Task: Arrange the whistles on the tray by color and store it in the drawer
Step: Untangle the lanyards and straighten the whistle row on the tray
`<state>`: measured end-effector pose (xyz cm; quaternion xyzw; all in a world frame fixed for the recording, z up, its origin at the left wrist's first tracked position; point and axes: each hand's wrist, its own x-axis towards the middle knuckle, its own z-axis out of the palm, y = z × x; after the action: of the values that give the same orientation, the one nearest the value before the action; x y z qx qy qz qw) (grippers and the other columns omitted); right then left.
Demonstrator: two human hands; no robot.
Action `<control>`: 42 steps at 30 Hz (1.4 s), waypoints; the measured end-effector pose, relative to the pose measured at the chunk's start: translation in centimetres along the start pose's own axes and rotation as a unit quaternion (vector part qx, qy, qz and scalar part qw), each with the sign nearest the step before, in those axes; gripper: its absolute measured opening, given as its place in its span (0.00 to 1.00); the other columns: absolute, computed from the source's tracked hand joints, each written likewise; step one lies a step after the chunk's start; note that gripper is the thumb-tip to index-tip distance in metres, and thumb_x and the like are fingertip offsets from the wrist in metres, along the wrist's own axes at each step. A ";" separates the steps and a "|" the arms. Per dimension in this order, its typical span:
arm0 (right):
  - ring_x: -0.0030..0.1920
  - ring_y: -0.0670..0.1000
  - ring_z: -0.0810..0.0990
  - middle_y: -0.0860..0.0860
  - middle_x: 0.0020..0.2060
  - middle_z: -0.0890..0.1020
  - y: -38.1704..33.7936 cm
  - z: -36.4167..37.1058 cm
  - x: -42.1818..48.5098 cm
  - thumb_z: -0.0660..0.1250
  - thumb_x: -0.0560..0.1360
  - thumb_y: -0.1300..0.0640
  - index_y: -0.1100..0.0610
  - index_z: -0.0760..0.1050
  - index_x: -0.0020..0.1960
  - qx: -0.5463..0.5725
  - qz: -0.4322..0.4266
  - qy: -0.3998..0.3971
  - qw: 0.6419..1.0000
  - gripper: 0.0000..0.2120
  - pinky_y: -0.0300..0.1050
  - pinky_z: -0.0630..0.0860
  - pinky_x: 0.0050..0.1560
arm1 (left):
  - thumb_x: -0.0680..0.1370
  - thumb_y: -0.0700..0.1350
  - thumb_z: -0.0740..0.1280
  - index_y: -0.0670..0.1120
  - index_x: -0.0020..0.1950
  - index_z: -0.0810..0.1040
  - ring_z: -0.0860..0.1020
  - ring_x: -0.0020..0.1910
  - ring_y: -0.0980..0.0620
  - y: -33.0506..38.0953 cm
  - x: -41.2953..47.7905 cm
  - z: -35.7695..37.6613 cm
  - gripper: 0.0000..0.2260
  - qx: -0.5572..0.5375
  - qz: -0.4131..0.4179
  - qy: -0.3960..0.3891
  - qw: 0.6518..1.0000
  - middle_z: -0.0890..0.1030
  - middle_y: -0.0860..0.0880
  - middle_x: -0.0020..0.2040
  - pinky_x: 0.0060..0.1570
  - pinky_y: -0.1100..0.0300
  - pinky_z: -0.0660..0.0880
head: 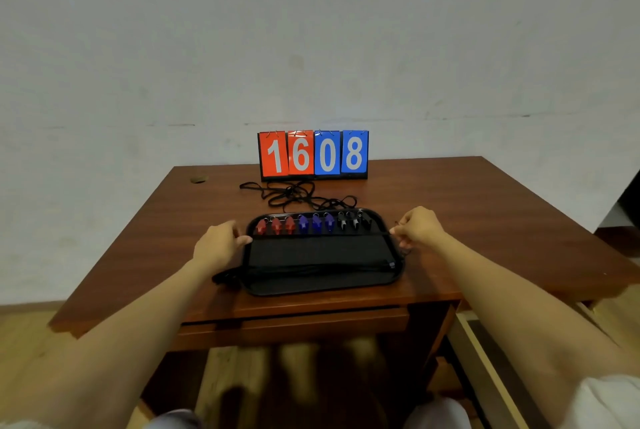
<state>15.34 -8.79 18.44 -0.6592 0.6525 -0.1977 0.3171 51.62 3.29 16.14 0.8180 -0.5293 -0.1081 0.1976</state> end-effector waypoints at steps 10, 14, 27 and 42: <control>0.29 0.52 0.79 0.55 0.29 0.80 2.8 1.5 -1.0 0.68 0.76 0.61 0.62 0.76 0.36 -0.053 0.025 -0.012 0.998 0.11 0.46 0.80 0.37 | 0.80 0.45 0.61 0.46 0.57 0.77 0.79 0.50 0.44 -1.5 -1.1 2.7 0.09 0.003 -0.007 -0.075 0.997 0.82 0.44 0.52 0.51 0.52 0.77; 0.33 0.53 0.82 0.56 0.32 0.83 3.6 1.8 -1.3 0.69 0.75 0.58 0.61 0.78 0.36 -0.080 0.030 -0.021 0.996 0.11 0.49 0.82 0.43 | 0.78 0.49 0.64 0.49 0.44 0.74 0.80 0.45 0.45 -2.2 -1.3 3.4 0.05 -0.005 -0.019 -0.042 0.999 0.83 0.47 0.43 0.47 0.53 0.76; 0.42 0.58 0.83 0.57 0.39 0.84 4.5 2.6 -1.1 0.73 0.72 0.52 0.58 0.78 0.36 -0.082 0.024 0.007 0.996 0.11 0.51 0.81 0.45 | 0.79 0.48 0.62 0.49 0.47 0.79 0.77 0.52 0.45 -2.8 -1.8 4.2 0.07 0.109 0.029 0.045 0.993 0.82 0.48 0.45 0.55 0.51 0.67; 0.39 0.55 0.78 0.54 0.39 0.80 5.1 3.8 -1.1 0.73 0.72 0.52 0.55 0.72 0.39 -0.094 0.005 0.005 0.996 0.12 0.45 0.72 0.35 | 0.75 0.45 0.62 0.54 0.58 0.78 0.66 0.59 0.45 -3.3 -3.4 4.9 0.14 0.136 0.040 0.054 0.988 0.73 0.48 0.53 0.60 0.49 0.57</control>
<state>14.03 -6.87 12.40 -0.6820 0.6730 -0.1372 0.2512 50.98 6.58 10.24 0.8202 -0.5598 0.0168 0.1169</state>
